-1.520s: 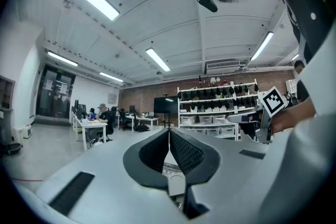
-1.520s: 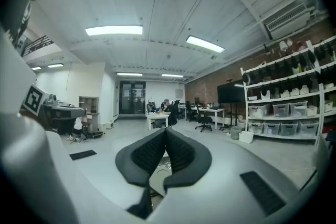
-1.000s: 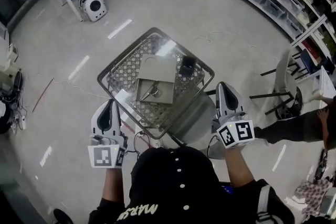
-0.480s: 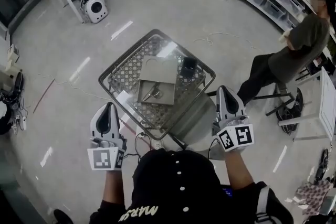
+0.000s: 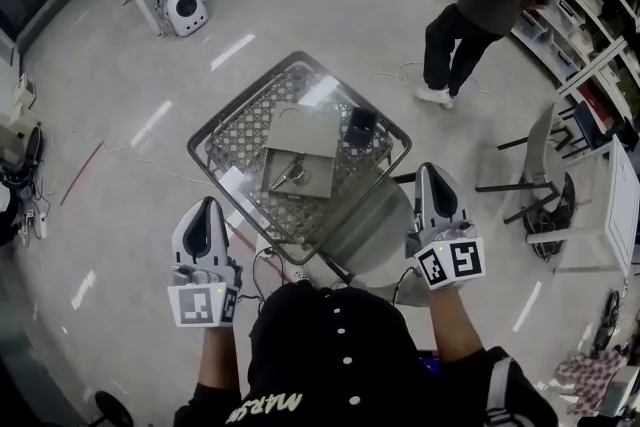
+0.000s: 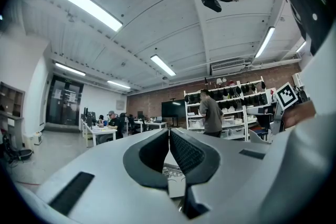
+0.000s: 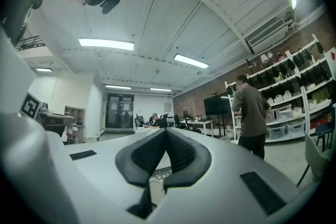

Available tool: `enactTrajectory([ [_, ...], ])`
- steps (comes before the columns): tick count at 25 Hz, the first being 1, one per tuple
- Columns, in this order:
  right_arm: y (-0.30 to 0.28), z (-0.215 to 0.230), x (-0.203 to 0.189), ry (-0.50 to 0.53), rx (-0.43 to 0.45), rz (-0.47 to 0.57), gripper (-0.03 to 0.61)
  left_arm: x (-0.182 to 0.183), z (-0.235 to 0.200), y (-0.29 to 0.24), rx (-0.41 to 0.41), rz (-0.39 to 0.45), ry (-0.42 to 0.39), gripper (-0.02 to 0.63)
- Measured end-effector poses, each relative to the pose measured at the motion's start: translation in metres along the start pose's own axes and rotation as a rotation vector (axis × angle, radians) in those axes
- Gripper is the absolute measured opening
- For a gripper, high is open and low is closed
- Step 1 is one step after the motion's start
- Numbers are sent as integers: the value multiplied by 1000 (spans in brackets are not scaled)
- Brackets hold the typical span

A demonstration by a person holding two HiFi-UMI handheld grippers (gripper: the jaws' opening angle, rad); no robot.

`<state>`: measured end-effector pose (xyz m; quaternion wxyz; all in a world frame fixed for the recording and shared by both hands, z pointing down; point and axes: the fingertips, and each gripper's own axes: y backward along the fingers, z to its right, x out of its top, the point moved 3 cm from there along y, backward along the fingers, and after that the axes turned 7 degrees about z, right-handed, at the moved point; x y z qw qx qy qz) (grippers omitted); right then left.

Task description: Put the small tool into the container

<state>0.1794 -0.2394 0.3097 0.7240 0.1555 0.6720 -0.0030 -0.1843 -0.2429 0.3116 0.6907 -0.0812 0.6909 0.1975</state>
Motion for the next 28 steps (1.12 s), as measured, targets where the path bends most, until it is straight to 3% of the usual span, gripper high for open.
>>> enactTrajectory([
  [28,-9,-12,-9,2,49,-25,12,-5,3,-1,-1,-6,-8,32],
])
